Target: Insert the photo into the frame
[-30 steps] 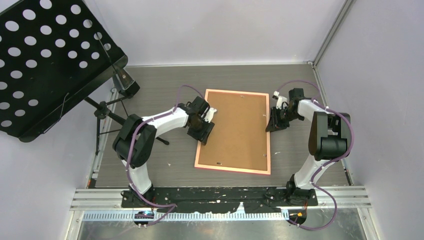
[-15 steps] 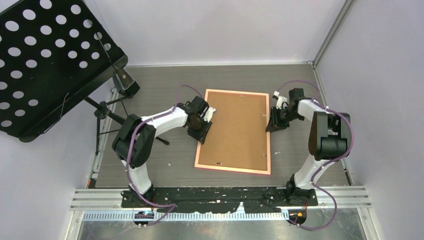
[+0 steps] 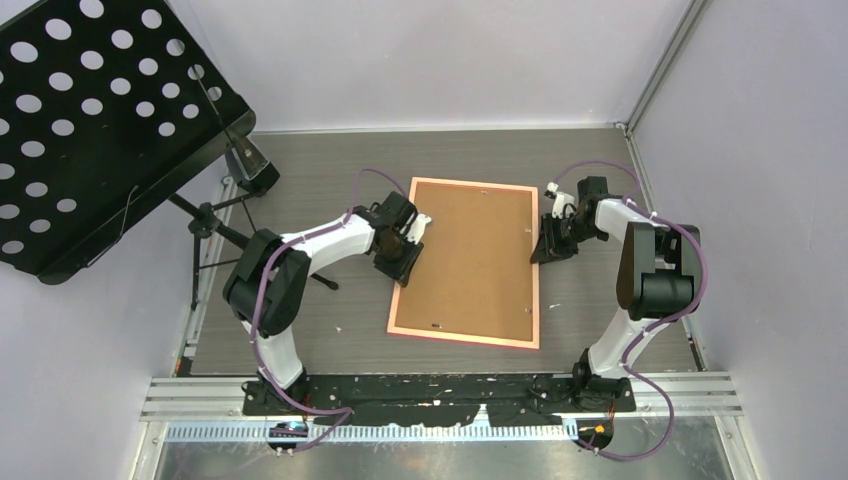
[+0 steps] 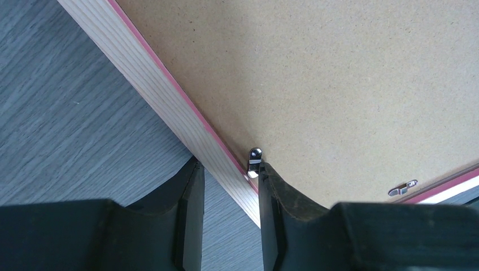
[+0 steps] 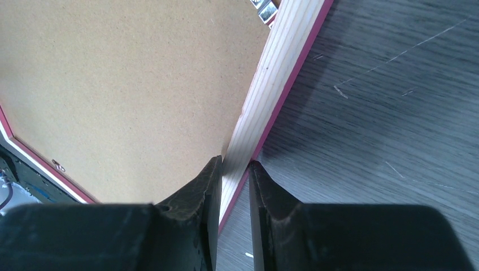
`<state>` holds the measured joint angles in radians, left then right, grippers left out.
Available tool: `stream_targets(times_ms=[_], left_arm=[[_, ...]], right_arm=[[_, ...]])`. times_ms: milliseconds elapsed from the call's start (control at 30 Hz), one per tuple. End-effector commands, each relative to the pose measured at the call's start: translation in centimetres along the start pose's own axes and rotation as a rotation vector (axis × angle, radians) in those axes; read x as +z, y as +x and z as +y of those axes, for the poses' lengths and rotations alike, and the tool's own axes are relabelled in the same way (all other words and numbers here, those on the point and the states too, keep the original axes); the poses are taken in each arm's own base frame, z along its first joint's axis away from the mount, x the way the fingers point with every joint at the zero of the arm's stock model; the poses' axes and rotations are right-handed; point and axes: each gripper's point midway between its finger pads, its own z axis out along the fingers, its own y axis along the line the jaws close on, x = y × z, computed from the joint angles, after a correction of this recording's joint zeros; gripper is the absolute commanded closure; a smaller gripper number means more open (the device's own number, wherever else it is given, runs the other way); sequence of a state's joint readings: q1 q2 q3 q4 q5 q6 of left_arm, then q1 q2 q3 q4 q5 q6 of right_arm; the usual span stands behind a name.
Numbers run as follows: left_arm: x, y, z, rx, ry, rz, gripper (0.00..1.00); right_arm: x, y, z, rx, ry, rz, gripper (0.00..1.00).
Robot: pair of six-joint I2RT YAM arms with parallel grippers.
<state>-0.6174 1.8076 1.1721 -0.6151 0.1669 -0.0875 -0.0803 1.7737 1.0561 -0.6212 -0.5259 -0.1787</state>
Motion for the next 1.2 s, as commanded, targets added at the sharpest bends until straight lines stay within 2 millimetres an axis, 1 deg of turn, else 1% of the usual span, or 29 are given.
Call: stream_targets(times_ms=[0,67,133,233,367,533,667,833,967,1167], left_arm=[[-0.7,-2.8,0.4,0.072,-0.026,-0.110,0.94],[-0.6,-2.8,0.4,0.062,-0.027,-0.096,0.78],[-0.4,-2.7,0.4,0.048,-0.027,-0.088,0.68],[-0.2,-2.7,0.3,0.036,-0.022,-0.077,0.59],[-0.1,-2.8,0.3,0.032,-0.024,-0.074,0.53],[0.2,-2.6,0.7,0.031,-0.037,-0.063,0.53],[0.1,-2.4,1.1,0.047,-0.058,-0.070,0.57],[0.0,-1.8,1.3,0.062,-0.063,-0.062,0.61],[0.4,-1.0,1.5,0.070,-0.068,-0.043,0.65],[0.7,-0.4,1.3,0.060,-0.055,-0.020,0.68]], right_arm=[[0.9,-0.2,-0.9,-0.035,0.027,0.005,0.95],[0.9,-0.2,-0.9,-0.035,0.028,0.003,0.95],[0.9,-0.2,-0.9,-0.035,0.028,0.004,0.95],[1.0,-0.2,-0.9,-0.034,0.026,0.006,0.95],[1.0,-0.2,-0.8,-0.034,0.023,0.006,0.94],[1.1,-0.1,-0.7,-0.032,0.015,0.008,0.95],[1.1,-0.1,-0.7,-0.034,0.013,0.008,0.95],[1.1,-0.1,-0.7,-0.034,0.013,0.010,0.95],[1.1,-0.1,-0.7,-0.035,0.013,0.009,0.95],[1.0,0.0,-0.8,-0.035,0.015,0.011,0.95]])
